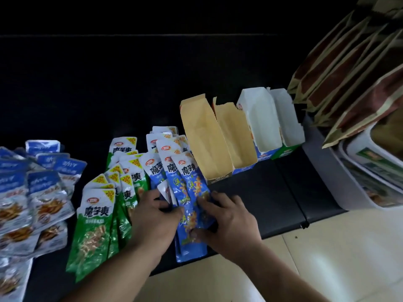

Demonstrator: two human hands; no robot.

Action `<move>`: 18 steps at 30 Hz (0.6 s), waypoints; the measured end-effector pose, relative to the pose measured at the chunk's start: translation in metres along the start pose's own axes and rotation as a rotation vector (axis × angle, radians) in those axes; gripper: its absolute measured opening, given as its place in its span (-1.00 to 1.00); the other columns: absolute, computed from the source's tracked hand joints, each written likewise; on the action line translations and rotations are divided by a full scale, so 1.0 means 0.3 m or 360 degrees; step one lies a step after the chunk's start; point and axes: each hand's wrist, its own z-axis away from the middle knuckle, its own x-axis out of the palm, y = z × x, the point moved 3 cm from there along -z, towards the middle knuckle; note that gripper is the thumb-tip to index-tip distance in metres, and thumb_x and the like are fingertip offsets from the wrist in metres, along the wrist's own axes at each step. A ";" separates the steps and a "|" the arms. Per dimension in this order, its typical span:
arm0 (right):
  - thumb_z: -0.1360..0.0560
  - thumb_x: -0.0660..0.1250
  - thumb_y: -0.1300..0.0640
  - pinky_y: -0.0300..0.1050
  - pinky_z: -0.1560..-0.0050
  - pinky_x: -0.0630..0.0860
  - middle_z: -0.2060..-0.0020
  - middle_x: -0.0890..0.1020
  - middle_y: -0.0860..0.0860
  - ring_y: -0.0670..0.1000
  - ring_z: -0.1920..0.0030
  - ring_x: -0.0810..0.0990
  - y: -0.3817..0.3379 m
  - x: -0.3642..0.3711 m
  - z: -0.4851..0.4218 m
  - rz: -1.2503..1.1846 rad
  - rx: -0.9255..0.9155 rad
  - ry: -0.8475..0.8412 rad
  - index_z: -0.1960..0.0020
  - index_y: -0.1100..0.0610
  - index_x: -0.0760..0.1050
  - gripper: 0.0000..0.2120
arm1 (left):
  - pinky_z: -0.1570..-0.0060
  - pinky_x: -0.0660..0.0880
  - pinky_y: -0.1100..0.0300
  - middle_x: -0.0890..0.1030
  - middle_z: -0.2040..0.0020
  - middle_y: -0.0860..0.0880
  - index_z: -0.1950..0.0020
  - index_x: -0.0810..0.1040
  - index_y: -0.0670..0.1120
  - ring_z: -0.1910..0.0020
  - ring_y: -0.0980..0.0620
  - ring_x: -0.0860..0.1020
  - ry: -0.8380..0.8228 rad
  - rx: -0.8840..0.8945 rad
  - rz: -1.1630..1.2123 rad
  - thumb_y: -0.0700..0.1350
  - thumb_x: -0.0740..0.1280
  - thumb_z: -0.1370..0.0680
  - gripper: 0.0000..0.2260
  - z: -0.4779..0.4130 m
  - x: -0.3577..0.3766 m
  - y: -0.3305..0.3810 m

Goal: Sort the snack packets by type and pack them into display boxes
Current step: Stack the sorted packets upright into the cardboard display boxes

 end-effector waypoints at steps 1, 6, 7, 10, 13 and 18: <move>-0.22 0.21 -0.57 -0.11 0.19 0.55 -0.31 0.52 -0.24 0.03 -0.15 0.52 0.000 0.004 0.003 -0.0024 0.0016 -0.0010 -0.32 -0.32 0.54 -0.27 | 0.17 0.56 0.17 0.70 0.10 0.05 -0.12 0.57 -0.04 0.14 0.10 0.68 0.0024 0.0031 -0.0013 -0.17 0.62 -0.41 -0.64 -0.003 0.001 0.000; -0.26 0.35 -0.51 -0.17 0.01 0.58 -0.46 0.38 -0.42 -0.15 -0.35 0.42 0.003 0.031 0.042 -0.0169 0.0043 0.0064 -0.19 -0.29 0.60 -0.42 | 0.19 0.52 0.18 0.62 0.26 0.09 0.11 0.49 0.01 0.28 0.23 0.59 0.0078 0.0187 -0.0120 -0.16 0.58 -0.45 -0.74 0.007 -0.007 0.027; -0.25 0.38 -0.47 -0.22 -0.04 0.55 -0.42 0.38 -0.48 -0.19 -0.39 0.40 0.001 0.028 0.045 -0.0202 0.0061 0.0078 -0.20 -0.28 0.59 -0.43 | 0.21 0.50 0.19 0.60 0.26 0.09 0.14 0.47 0.01 0.29 0.21 0.58 0.0071 0.0226 -0.0163 -0.14 0.56 -0.47 -0.74 0.003 -0.010 0.027; -0.27 0.49 -0.30 -0.29 -0.05 0.44 -0.40 0.34 -0.48 -0.29 -0.42 0.33 -0.026 0.014 0.029 -0.0253 0.0027 0.0047 -0.36 -0.28 0.44 -0.32 | 0.24 0.49 0.18 0.59 0.25 0.08 0.17 0.46 0.02 0.28 0.19 0.57 0.0062 0.0300 -0.0284 -0.10 0.52 -0.51 -0.77 -0.010 -0.017 0.028; -0.37 0.53 -0.17 -0.34 -0.20 0.35 -0.49 0.25 -0.42 -0.26 -0.47 0.24 -0.065 0.020 0.003 -0.0286 -0.0044 -0.0113 -0.57 -0.27 0.25 -0.16 | 0.20 0.54 0.30 0.65 0.23 0.13 0.10 0.50 0.07 0.24 0.29 0.60 -0.0002 0.0286 -0.0243 -0.10 0.50 -0.52 -0.82 -0.012 -0.012 0.024; -0.27 0.49 -0.19 -0.14 -0.39 0.43 -0.36 0.42 -0.36 -0.09 -0.51 0.34 -0.059 0.071 0.021 -0.0512 -0.0078 -0.0003 -0.45 -0.17 0.46 -0.25 | 0.17 0.57 0.16 0.68 0.17 0.14 -0.12 0.50 0.16 0.24 0.20 0.63 -0.0162 0.0247 -0.0177 -0.01 0.47 -0.54 -0.78 -0.013 -0.003 0.016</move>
